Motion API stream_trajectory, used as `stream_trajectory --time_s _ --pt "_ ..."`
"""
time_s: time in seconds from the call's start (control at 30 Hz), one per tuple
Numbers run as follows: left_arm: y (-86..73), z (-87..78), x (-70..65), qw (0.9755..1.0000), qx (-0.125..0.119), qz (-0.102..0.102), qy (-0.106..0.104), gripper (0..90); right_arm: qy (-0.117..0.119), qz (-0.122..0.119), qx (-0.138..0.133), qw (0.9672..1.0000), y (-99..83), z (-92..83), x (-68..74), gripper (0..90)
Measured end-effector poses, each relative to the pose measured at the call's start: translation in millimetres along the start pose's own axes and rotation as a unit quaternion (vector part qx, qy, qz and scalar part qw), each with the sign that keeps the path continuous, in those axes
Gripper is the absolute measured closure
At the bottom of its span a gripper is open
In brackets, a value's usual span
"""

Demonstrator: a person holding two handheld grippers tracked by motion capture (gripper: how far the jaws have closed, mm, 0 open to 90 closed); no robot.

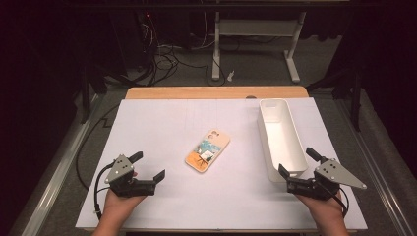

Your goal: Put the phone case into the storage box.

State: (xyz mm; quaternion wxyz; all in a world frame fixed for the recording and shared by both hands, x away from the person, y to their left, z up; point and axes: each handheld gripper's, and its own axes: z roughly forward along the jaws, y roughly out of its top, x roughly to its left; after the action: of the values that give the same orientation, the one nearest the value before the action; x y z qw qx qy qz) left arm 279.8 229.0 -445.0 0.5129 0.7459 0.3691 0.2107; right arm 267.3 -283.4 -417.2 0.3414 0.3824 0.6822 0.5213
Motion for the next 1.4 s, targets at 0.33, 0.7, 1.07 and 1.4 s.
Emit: stream_trajectory --time_s 0.33,0.7,1.07,1.4 --pt "0.1 1.9 -0.6 0.9997 0.024 0.001 0.011 0.3 -0.003 0.005 -0.002 1.0000 0.4 -1.1 -1.1 0.2" --pt "-3.1 12.6 1.8 0.9947 0.100 -0.008 0.021 0.8 -0.005 0.006 -0.001 1.0000 0.3 -1.6 -2.2 0.2" --pt "-7.6 21.2 5.4 0.9860 0.162 -0.030 0.024 0.8 -0.006 0.005 0.000 1.0000 0.1 -2.1 -2.8 0.2" --pt "-10.0 28.4 5.6 0.9762 0.213 -0.039 0.020 0.8 -0.006 0.004 0.002 1.0000 -0.6 -2.3 -4.4 0.1"
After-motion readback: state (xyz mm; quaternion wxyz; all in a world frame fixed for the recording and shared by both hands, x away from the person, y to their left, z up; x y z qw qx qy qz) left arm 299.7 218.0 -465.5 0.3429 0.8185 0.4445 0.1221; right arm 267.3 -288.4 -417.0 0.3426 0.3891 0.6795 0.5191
